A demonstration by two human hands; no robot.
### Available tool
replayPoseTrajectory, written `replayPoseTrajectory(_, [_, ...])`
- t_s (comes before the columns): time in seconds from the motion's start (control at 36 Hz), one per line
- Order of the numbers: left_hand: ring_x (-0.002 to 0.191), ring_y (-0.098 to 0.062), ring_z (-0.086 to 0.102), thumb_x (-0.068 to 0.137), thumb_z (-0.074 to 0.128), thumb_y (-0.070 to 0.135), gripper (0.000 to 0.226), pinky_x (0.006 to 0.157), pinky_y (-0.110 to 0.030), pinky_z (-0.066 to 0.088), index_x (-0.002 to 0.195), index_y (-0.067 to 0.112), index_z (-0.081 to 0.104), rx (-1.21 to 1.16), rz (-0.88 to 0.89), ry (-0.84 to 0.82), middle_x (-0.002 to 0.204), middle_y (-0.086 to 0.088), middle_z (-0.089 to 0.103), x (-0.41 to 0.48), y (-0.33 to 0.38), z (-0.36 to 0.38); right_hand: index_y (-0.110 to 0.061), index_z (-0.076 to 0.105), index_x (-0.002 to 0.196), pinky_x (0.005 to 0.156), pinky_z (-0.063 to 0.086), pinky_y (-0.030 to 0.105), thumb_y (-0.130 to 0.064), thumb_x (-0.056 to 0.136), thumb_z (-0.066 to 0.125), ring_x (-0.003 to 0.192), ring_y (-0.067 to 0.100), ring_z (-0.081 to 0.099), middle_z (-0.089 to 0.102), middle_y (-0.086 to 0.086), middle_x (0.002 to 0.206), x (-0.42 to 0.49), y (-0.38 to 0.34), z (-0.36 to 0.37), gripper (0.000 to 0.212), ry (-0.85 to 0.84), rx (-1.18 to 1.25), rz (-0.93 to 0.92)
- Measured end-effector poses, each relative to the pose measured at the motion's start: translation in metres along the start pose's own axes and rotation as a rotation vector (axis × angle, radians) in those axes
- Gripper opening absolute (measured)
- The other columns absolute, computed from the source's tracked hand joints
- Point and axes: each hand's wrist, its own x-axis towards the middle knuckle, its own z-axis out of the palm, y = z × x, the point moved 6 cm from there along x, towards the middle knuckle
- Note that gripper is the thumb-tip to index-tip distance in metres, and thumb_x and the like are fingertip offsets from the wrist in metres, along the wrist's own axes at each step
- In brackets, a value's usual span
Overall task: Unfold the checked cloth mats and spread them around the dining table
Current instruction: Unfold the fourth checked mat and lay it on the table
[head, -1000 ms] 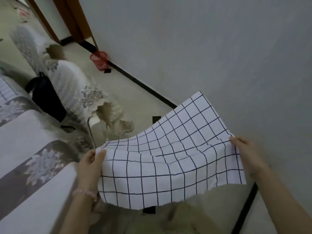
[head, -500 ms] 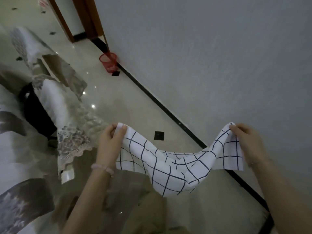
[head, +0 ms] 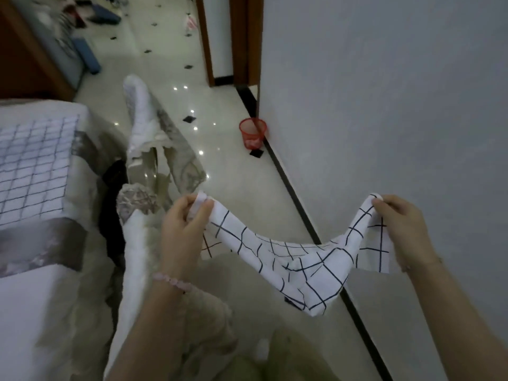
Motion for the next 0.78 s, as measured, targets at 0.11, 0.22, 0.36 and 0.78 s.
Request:
replayPoseTrajectory(0.11, [0.077,-0.013,0.060,0.081,0.061,0.029,0.009,0.072,-0.034,0.051,0.082,0.021,0.065,-0.049,0.015,0.229,0.077,0.005,0.065,0.020,0.014,-0.053,-0.010,0.065,0.096,0.067,0.046,0.020,-0.014,0.091,0.055,0.056,-0.011,0.058,0.063,-0.004,0.077,0.052,-0.043,0.077,0.012,-0.150,0.043,-0.084])
replayPoseTrajectory(0.22, [0.063,-0.001,0.061,0.090,0.059,0.015,0.005,0.059,-0.018,0.051,0.090,0.011,0.062,-0.098,-0.005,0.550,0.061,0.011,0.065,0.022,0.012,-0.108,-0.014,0.067,0.098,0.070,0.046,0.024,-0.017,0.091,0.054,0.066,-0.005,0.063,0.067,-0.004,0.084,0.086,-0.075,0.169,0.014,-0.383,0.030,-0.152])
replayPoseTrajectory(0.36, [0.059,-0.008,0.049,0.091,0.056,0.015,0.014,0.047,-0.009,0.042,0.090,0.002,0.058,0.004,-0.066,0.900,0.067,-0.004,0.049,0.001,0.006,-0.161,-0.013,0.068,0.101,0.084,0.052,0.036,-0.021,0.091,0.056,0.080,0.011,0.065,0.068,0.003,0.088,0.101,-0.109,0.289,0.018,-0.681,-0.009,-0.227])
replayPoseTrajectory(0.78, [0.081,-0.021,0.050,0.089,0.059,0.027,0.029,0.079,-0.039,0.041,0.097,-0.001,0.061,0.122,-0.236,1.671,0.085,-0.015,0.055,-0.172,0.011,-0.249,-0.020,0.063,0.083,0.079,0.044,0.028,-0.024,0.088,0.062,0.079,0.011,0.053,0.057,-0.004,0.075,-0.088,-0.223,0.534,0.007,-1.559,0.146,-0.461])
